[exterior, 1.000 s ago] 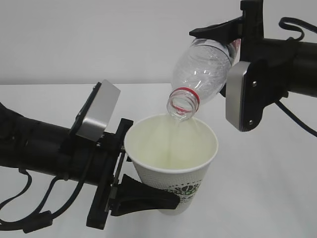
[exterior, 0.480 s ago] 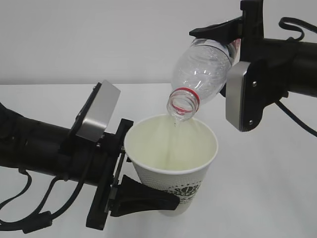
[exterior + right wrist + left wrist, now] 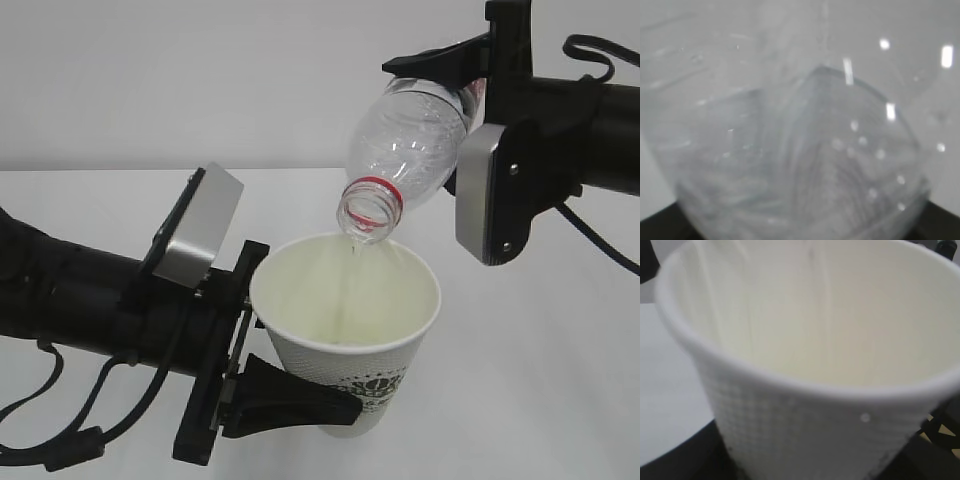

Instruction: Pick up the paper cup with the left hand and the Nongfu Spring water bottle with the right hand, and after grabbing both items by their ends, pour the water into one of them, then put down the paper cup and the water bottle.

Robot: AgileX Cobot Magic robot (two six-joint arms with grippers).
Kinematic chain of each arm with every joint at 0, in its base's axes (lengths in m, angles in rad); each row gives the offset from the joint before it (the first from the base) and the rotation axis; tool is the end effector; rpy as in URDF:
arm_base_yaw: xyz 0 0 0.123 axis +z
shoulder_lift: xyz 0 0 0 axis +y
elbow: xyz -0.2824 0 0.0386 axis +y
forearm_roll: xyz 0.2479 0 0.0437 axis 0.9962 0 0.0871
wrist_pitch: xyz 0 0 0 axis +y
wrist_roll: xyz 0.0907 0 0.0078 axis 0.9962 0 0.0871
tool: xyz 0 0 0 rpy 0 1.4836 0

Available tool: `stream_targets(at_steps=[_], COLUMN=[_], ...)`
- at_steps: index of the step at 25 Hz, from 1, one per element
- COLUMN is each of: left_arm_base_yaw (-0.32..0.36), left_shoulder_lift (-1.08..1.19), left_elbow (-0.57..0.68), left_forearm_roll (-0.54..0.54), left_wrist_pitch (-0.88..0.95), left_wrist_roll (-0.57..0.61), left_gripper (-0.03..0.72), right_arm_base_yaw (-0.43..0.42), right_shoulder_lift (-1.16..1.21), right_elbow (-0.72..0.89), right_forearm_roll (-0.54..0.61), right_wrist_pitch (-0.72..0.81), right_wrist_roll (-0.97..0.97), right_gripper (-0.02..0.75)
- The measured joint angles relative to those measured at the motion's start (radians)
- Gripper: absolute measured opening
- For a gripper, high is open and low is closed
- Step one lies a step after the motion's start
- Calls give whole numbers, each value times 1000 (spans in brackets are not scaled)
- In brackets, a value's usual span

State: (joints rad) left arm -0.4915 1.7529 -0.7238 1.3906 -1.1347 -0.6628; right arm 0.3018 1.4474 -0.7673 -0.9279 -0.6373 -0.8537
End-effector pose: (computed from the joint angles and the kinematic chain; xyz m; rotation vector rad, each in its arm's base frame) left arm 0.2165 -0.2079 0.1814 1.4514 1.3588 -1.1530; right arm 0.2761 0.1313 0.2720 -1.6383 0.6418 -0.5771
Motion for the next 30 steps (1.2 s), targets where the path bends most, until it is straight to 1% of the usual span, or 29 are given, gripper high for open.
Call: stream_targets(at_steps=[30], left_arm_base_yaw=[0], left_shoulder_lift=[0], left_elbow=[0], left_forearm_roll=[2], left_wrist_pitch=[0], left_wrist_roll=[-9], left_gripper=[485], right_arm_base_yaw=[0], right_shoulder_lift=[0], right_elbow=[0], right_forearm_roll=[6], right_wrist_pitch=[-8], right_wrist_roll=[0], right_gripper=[493])
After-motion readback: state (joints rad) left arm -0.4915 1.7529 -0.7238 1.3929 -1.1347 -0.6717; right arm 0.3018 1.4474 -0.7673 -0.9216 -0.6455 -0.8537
